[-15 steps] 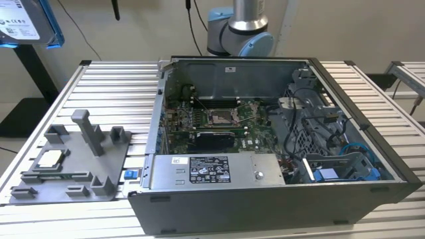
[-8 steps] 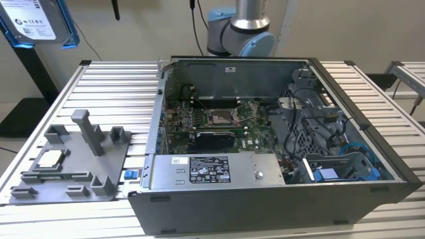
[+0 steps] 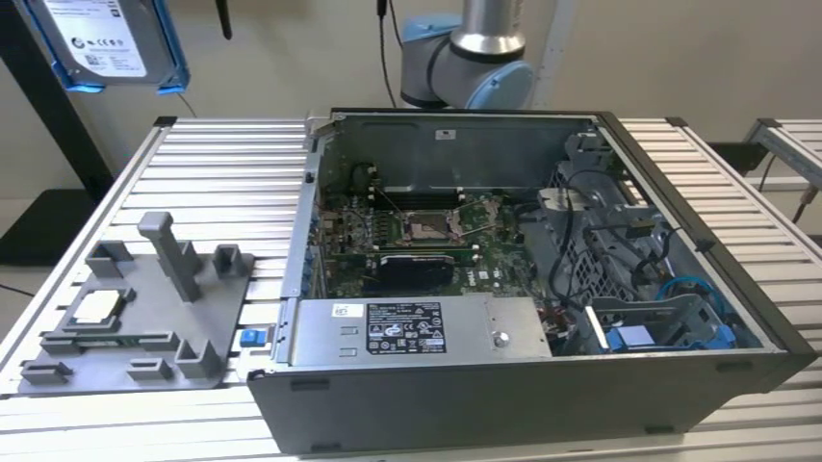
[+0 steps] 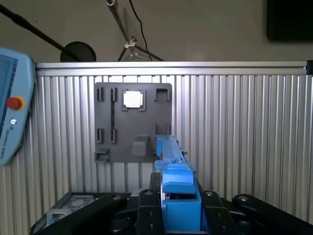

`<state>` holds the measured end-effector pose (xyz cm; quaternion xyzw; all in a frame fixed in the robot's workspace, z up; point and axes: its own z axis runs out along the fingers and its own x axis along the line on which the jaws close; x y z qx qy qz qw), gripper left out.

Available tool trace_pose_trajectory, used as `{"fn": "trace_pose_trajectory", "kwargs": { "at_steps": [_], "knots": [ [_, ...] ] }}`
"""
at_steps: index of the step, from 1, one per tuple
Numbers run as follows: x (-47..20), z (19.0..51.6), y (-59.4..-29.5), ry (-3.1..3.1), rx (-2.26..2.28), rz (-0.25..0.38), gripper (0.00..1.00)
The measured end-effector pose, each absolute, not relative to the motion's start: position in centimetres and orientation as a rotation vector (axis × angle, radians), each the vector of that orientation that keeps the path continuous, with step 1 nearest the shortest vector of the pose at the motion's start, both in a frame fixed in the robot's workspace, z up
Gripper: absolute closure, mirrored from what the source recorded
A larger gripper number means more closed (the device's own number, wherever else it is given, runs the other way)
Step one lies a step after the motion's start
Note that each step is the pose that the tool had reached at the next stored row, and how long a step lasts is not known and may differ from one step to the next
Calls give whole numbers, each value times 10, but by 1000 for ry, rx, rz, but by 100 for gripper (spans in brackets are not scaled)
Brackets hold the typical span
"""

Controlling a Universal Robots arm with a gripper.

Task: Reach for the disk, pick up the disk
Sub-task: 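Pick up the disk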

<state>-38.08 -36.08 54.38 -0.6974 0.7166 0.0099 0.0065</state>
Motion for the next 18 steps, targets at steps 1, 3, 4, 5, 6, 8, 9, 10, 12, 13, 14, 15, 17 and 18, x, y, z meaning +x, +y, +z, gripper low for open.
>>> {"fn": "trace_pose_trajectory", "kwargs": {
  "at_steps": [1, 3, 4, 5, 6, 8, 9, 10, 12, 13, 14, 15, 17, 18],
  "knots": [
    [-376, 544, -361, 2242, -2182, 32, 100],
    [-367, 544, -361, 2243, -2183, 32, 100],
    [-363, 544, -361, 2243, -2183, 33, 100],
    [-358, 544, -361, 2243, -2183, 33, 100],
    [-354, 544, -361, 2243, -2183, 33, 100],
    [-345, 544, -361, 2243, -2183, 34, 100],
    [-340, 544, -361, 2244, -2184, 34, 100],
    [-336, 544, -361, 2244, -2184, 35, 100],
    [-327, 544, -361, 2244, -2184, 36, 100],
    [-322, 544, -361, 2245, -2184, 36, 100],
    [-318, 544, -361, 2245, -2184, 37, 100],
    [-313, 544, -361, 2245, -2185, 37, 100],
    [-304, 544, -361, 2245, -2185, 38, 100],
    [-299, 544, -361, 2245, -2185, 38, 100]
  ]
}}
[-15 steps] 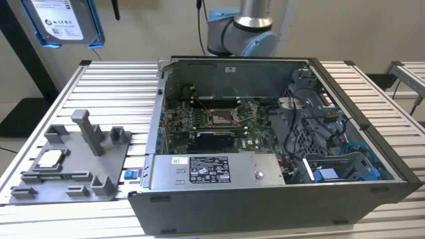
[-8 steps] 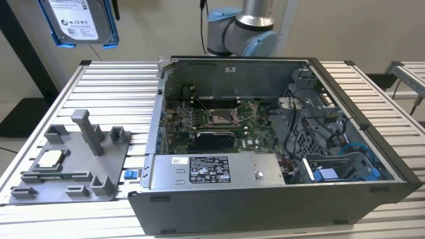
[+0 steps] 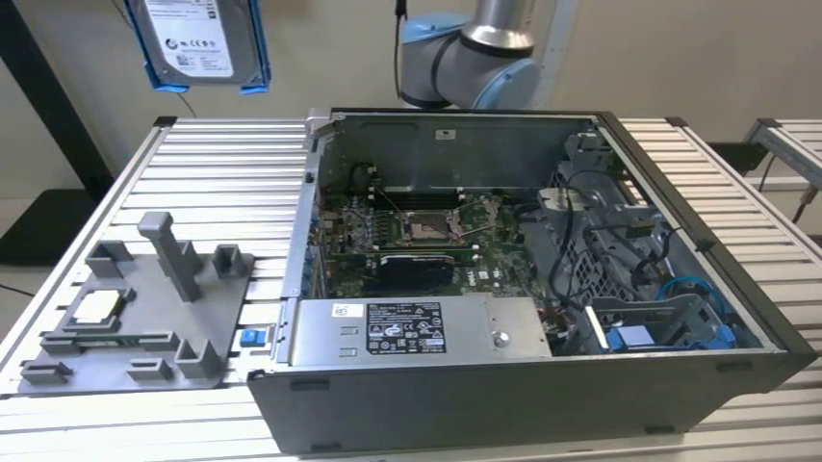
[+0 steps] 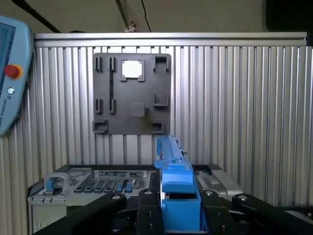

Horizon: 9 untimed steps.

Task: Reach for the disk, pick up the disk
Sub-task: 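Pick up the disk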

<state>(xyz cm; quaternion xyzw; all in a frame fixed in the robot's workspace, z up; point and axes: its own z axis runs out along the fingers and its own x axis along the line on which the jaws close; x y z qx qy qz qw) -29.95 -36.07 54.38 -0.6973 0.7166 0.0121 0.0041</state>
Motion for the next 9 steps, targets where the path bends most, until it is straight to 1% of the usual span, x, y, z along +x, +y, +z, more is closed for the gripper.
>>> {"fn": "trace_pose_trajectory", "kwargs": {
  "at_steps": [9],
  "knots": [
    [-258, 544, -361, 2247, -2186, 42, 100]
  ]
}}
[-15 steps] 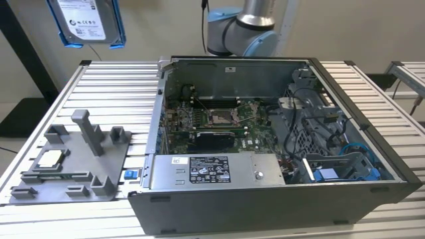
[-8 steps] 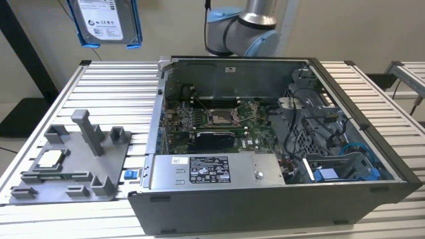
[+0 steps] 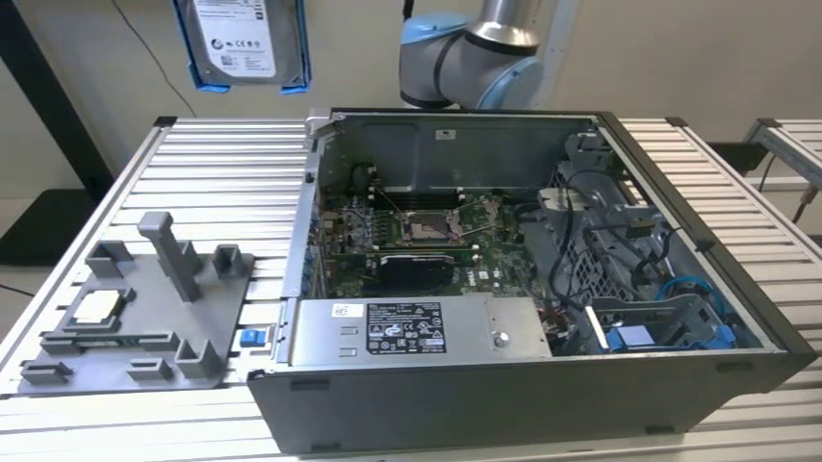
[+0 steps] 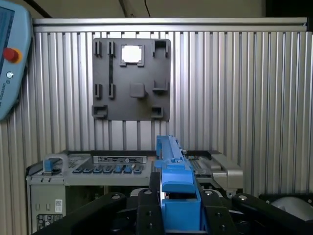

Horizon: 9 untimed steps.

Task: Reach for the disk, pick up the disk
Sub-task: 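Pick up the disk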

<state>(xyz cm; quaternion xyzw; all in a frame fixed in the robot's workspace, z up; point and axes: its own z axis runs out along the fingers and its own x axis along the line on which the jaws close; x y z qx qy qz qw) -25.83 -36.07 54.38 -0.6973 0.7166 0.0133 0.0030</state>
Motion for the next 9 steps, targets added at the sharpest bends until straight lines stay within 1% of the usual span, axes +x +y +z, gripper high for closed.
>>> {"fn": "trace_pose_trajectory", "kwargs": {
  "at_steps": [9],
  "knots": [
    [-218, 544, -361, 2249, -2189, 46, 100]
  ]
}}
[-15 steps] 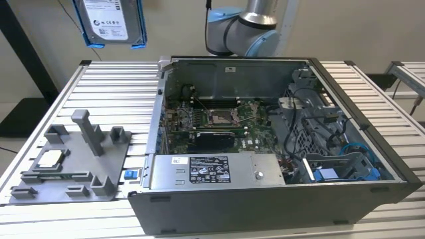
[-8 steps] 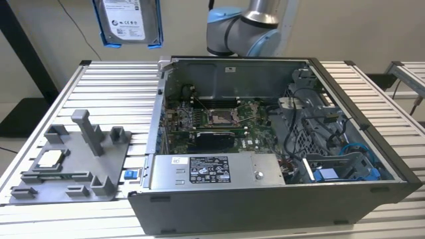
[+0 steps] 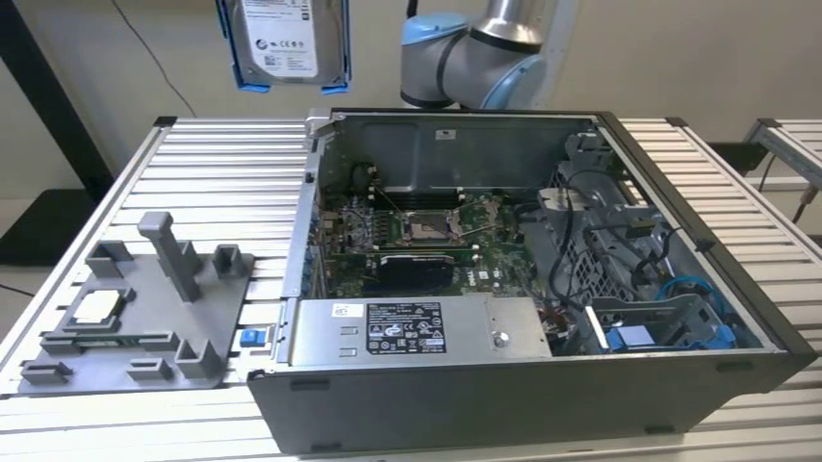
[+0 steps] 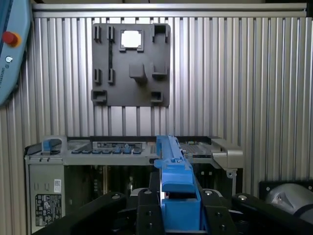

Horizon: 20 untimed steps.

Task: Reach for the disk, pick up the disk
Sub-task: 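Pick up the disk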

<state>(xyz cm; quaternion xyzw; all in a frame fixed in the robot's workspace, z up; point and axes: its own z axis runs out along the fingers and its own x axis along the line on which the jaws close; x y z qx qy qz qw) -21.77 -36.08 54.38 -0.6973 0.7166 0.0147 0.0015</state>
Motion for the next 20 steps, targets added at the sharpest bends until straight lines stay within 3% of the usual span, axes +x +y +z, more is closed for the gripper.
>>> {"fn": "trace_pose_trajectory", "kwargs": {
  "at_steps": [20],
  "knots": [
    [-127, 544, -361, 2254, -2193, 56, 100]
  ]
}}
